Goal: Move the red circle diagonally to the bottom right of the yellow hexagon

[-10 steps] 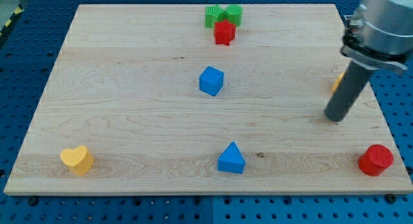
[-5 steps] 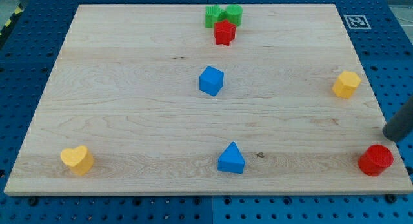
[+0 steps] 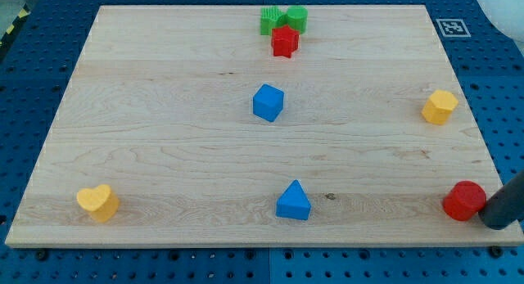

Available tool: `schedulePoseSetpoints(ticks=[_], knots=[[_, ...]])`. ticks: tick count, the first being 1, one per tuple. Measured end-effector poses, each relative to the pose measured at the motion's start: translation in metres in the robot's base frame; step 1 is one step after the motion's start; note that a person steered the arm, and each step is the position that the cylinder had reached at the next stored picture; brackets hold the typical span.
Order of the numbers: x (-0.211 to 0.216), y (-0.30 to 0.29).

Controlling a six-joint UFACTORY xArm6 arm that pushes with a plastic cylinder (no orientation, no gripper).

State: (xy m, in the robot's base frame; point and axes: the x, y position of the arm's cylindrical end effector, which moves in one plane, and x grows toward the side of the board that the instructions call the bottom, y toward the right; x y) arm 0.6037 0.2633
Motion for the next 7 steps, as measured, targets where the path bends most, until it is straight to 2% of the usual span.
schedulePoseSetpoints(ticks=[7], knots=[[-0.001, -0.018]])
